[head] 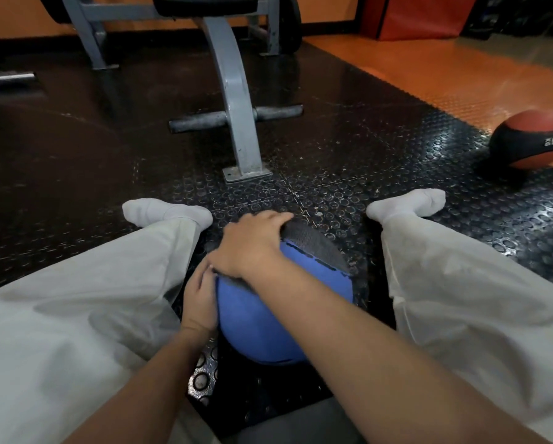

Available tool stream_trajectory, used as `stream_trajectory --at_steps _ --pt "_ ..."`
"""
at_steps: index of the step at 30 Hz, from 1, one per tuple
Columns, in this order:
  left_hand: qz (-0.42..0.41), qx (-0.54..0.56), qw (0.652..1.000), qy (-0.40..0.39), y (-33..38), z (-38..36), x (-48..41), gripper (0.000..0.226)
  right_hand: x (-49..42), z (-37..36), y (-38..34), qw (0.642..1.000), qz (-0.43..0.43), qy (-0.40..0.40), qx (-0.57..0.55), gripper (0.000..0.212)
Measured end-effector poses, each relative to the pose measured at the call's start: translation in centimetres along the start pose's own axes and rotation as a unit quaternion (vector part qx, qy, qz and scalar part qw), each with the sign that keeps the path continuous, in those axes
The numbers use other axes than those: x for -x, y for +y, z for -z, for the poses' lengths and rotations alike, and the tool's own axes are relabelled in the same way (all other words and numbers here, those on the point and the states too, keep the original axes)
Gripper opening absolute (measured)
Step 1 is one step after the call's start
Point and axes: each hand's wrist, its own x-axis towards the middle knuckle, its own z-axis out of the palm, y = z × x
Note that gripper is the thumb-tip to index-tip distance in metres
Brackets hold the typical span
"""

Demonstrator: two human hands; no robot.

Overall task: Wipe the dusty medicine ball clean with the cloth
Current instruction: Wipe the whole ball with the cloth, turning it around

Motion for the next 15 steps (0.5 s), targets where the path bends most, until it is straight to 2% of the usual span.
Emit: stream_trajectory --at_steps 3,5,6,7,8,10,12,13,15 --pt "0.051 0.003 0.999 -0.002 0.5 -0.1 0.1 0.045 1.2 -0.9 -1.3 0.994 0.081 0.069 0.005 0.056" --pt "0.039 0.019 0.999 0.005 0.6 -0.2 0.1 0.042 1.9 -1.0 -0.1 0.979 0.148 0.120 -0.068 0.051" --pt "0.029 0.015 0.999 0.004 0.2 -0.2 -0.2 0.033 2.3 -1.0 0.9 0.971 0.165 0.131 -0.115 0.048" --pt "0.023 0.013 1.000 -0.012 -0.1 -0.3 -0.6 0.020 2.5 -1.0 2.2 0.964 0.166 0.137 -0.159 0.045" --pt "0.025 0.027 0.998 -0.051 -0.4 -0.4 -1.0 0.019 2.6 -1.2 3.6 0.957 0.152 0.144 -0.201 0.041" --pt "0.043 0.036 0.993 -0.106 -1.4 -0.9 -2.2 0.036 2.5 -2.4 6.8 0.941 0.092 0.152 -0.288 0.037" --pt "0.047 0.029 0.991 -0.123 0.1 -2.1 -1.8 0.038 2.3 -4.3 10.1 0.898 0.001 0.160 -0.410 0.041" --pt "0.037 0.023 0.992 -0.120 0.7 -2.6 -1.6 0.035 2.2 -5.3 11.4 0.858 -0.038 0.166 -0.485 0.040" --pt "0.019 0.005 0.992 -0.126 2.2 -3.9 -0.8 0.023 2.3 -6.7 13.3 0.779 -0.084 0.169 -0.598 0.019"
